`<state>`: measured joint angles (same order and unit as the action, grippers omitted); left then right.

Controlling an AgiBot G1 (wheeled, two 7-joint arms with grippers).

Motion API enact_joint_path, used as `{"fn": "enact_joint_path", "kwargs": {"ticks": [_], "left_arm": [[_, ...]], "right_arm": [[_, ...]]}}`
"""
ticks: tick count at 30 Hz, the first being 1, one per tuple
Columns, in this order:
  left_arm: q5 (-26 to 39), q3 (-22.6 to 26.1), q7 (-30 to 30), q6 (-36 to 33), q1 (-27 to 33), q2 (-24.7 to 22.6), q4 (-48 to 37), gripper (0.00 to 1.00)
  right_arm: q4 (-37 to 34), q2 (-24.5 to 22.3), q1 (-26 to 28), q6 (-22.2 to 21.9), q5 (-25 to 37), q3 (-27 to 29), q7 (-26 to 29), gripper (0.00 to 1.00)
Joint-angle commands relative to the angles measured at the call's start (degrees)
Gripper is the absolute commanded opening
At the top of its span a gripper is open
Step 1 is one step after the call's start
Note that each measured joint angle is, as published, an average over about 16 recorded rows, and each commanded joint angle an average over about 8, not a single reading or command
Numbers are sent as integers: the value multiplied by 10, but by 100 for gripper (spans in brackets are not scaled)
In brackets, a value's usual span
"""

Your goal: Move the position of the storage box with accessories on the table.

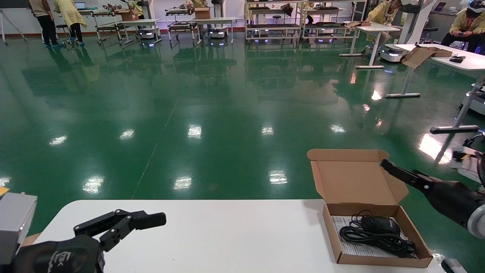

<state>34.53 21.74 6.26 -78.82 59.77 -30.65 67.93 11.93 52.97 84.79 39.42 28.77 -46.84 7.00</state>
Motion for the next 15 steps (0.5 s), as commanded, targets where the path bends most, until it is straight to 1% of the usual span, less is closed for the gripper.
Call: {"fn": "enact_joint_path", "kwargs": {"ticks": [1, 15], "left_arm": [[0, 0, 0, 0, 0, 0, 0, 100], [0, 0, 0, 0, 0, 0, 0, 100]], "right_arm": [[25, -7, -9, 19, 5, 12, 2, 100], [199, -58, -75, 149, 42, 99, 12, 100]]}}
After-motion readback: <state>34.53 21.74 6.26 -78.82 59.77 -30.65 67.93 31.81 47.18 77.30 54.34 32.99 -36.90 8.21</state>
